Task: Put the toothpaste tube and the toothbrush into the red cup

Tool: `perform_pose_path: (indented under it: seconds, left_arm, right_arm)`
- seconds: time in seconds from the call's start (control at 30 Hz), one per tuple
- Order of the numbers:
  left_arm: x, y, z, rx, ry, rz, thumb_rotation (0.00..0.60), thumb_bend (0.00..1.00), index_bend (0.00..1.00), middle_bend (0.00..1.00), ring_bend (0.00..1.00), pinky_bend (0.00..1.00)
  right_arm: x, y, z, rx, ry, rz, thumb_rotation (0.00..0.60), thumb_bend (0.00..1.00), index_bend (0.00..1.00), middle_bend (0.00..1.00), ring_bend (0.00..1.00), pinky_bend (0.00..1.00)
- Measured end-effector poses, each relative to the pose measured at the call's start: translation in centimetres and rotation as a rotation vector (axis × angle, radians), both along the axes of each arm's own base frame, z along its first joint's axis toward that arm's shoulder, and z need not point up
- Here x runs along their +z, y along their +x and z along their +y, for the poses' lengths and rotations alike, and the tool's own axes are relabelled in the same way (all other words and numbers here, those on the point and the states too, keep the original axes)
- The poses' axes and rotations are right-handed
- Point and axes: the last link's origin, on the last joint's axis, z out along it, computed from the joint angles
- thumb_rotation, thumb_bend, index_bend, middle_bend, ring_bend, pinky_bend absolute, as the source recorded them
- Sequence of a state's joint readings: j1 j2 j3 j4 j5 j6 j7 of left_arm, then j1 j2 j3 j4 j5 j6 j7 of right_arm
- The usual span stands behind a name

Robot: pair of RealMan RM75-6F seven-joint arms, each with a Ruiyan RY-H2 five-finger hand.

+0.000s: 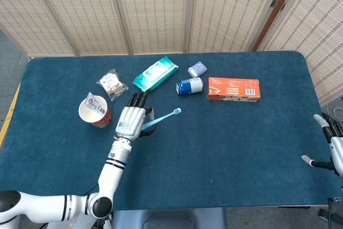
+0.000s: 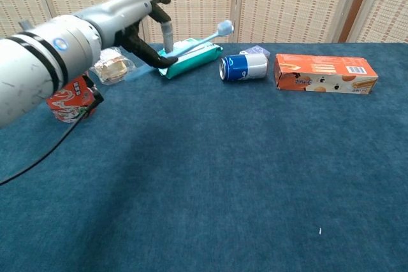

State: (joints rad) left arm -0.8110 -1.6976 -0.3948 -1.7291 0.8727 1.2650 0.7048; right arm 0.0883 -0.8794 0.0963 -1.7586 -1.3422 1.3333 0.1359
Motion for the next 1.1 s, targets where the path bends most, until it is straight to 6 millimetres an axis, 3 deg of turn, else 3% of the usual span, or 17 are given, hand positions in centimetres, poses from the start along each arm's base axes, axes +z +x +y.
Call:
perform_pose_path:
  seconds: [0.23, 0.73, 1.1]
  left_arm:
    - [2.8, -1.9, 0.8, 0.041, 0.055, 0.010, 0.600, 0.36, 0.61, 0.00, 0.00, 0.00]
    - [4.1, -4.9, 1.5, 0.071, 0.048, -0.030, 0.600, 0.36, 0.60, 0.00, 0.00, 0.00]
    - [6.2, -7.9, 3.1, 0.094, 0.063, -0.084, 0.600, 0.36, 0.60, 0.00, 0.00, 0.00]
  right_arm:
    - [0.0, 0.8, 0.5, 0.051, 0.005, -0.015, 0.600, 0.00, 0.05, 0.04, 0.00, 0.25]
    - [0.5, 1.1, 1.4, 0.082, -0.010, -0.022, 0.600, 0.00, 0.05, 0.04, 0.00, 0.25]
    - [-0.2, 1.2, 1.2, 0.078, 0.006, 0.002, 0.600, 0.00, 0.05, 0.04, 0.00, 0.25]
